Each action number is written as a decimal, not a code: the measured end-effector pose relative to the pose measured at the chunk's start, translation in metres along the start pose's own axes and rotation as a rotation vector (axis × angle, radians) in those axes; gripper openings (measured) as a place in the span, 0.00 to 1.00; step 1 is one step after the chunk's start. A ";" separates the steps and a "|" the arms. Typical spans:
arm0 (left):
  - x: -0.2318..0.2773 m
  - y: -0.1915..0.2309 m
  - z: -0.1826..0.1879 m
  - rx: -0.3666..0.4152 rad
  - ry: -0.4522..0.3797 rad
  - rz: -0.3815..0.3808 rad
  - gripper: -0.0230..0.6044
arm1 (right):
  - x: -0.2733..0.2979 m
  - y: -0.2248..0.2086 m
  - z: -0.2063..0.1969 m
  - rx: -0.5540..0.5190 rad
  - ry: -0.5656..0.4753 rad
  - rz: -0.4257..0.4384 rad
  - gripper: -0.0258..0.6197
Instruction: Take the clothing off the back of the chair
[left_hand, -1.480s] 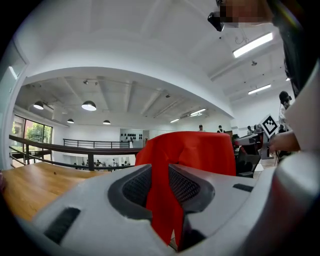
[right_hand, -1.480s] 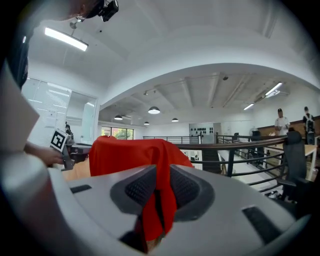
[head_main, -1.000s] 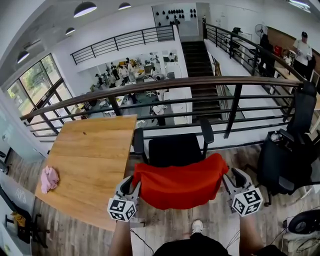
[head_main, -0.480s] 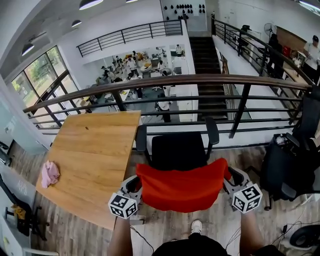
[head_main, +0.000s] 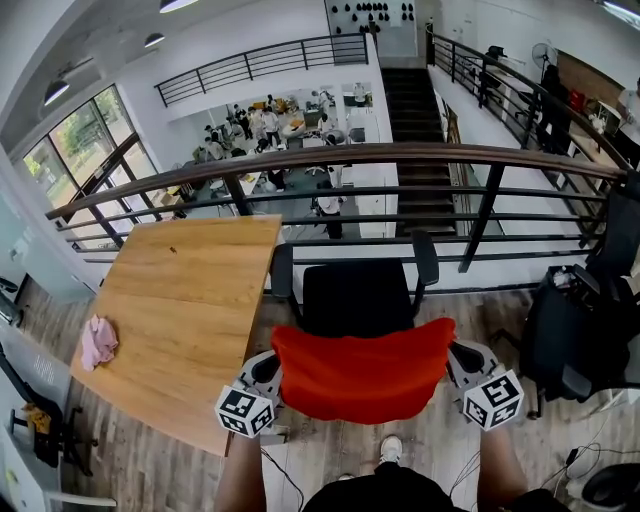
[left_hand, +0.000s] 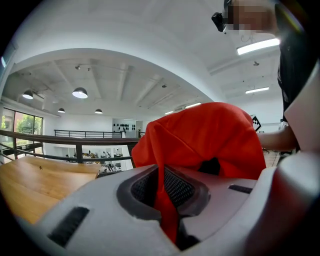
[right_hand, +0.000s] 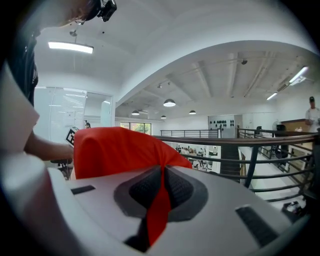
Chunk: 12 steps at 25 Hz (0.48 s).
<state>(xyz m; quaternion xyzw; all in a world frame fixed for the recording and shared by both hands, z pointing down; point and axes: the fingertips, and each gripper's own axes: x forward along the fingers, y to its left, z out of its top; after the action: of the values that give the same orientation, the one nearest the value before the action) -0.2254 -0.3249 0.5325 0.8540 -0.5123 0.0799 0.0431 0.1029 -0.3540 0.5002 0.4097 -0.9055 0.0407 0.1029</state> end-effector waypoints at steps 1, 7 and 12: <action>-0.001 0.001 0.000 -0.003 -0.001 0.004 0.08 | -0.001 -0.001 0.001 -0.003 -0.006 -0.013 0.08; -0.010 0.003 0.009 -0.011 -0.013 0.039 0.08 | -0.019 -0.010 0.017 -0.002 -0.068 -0.088 0.08; -0.027 0.005 0.025 -0.004 -0.056 0.081 0.08 | -0.035 -0.009 0.035 -0.029 -0.119 -0.134 0.08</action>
<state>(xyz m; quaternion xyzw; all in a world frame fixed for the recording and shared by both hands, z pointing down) -0.2399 -0.3079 0.5029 0.8344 -0.5476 0.0567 0.0270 0.1267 -0.3393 0.4583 0.4693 -0.8811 -0.0036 0.0574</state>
